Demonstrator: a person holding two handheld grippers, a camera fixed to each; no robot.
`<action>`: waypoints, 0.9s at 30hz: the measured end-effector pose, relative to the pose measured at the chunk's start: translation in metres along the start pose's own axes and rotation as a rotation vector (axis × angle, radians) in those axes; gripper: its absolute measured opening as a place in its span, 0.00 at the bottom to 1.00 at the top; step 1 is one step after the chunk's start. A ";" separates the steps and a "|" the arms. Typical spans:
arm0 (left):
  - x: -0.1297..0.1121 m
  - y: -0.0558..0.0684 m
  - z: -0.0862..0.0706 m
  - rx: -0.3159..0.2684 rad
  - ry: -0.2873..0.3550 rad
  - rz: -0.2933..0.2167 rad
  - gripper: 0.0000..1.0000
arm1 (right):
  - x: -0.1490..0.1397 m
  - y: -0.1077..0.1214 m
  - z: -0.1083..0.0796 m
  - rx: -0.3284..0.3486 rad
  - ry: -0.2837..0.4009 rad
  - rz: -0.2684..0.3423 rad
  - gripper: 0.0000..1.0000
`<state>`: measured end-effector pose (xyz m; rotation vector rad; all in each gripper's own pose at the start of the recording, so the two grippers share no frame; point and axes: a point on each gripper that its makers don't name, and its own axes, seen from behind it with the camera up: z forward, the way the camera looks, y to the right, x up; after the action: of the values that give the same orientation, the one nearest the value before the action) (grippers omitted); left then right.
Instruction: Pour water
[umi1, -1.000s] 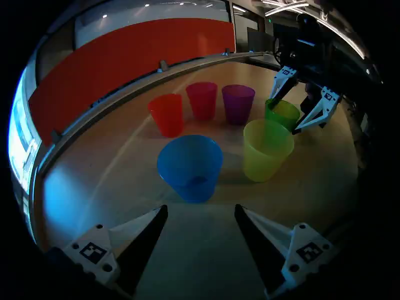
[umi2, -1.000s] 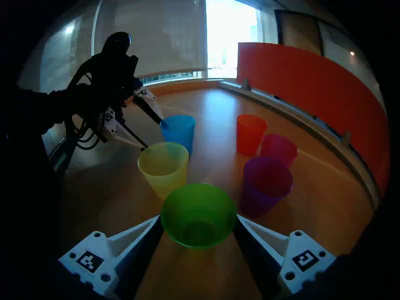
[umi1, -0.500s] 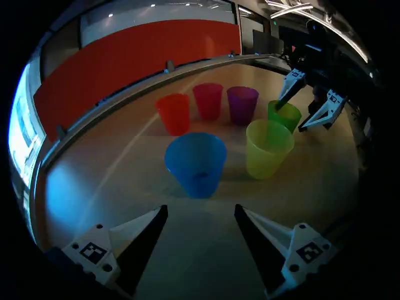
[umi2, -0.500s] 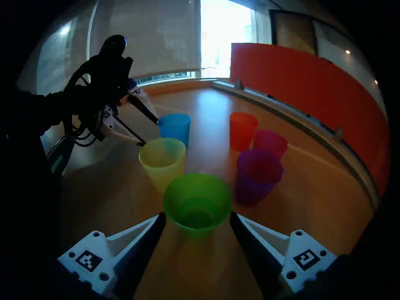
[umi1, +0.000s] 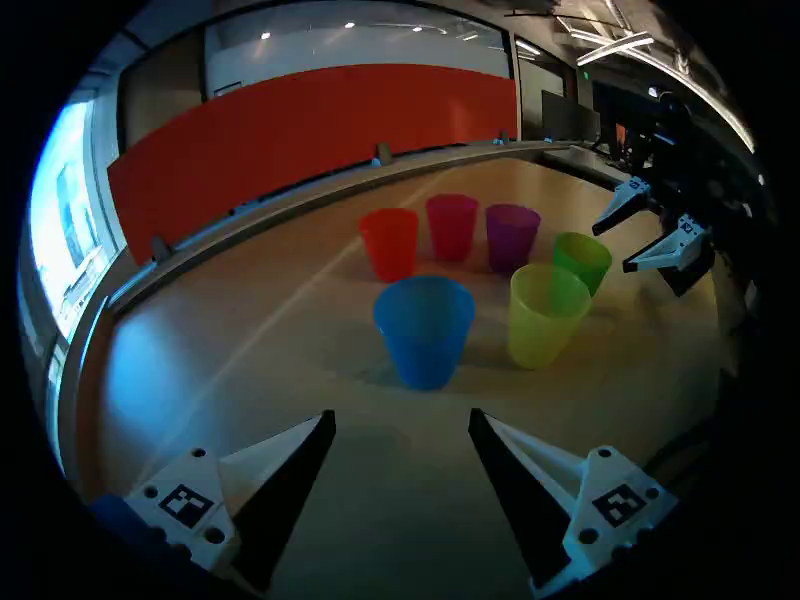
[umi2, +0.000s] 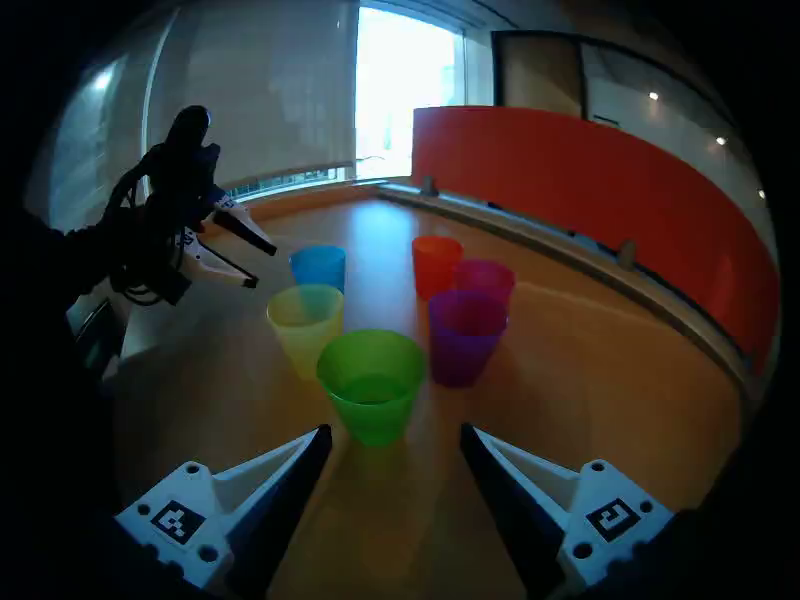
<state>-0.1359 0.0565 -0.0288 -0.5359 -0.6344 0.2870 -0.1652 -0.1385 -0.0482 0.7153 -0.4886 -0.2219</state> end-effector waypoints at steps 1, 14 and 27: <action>0.001 0.000 -0.003 0.009 0.011 -0.006 0.99 | 0.001 0.001 -0.004 -0.012 0.008 0.006 0.99; 0.016 -0.005 -0.029 0.136 0.148 -0.075 0.99 | 0.026 0.024 -0.042 -0.196 0.146 0.095 0.99; 0.022 -0.020 -0.045 0.264 0.270 -0.169 1.00 | 0.034 0.065 -0.062 -0.420 0.258 0.180 0.99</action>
<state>-0.0885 0.0316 -0.0373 -0.2591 -0.3688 0.1319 -0.1025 -0.0670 -0.0329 0.2802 -0.2450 -0.0572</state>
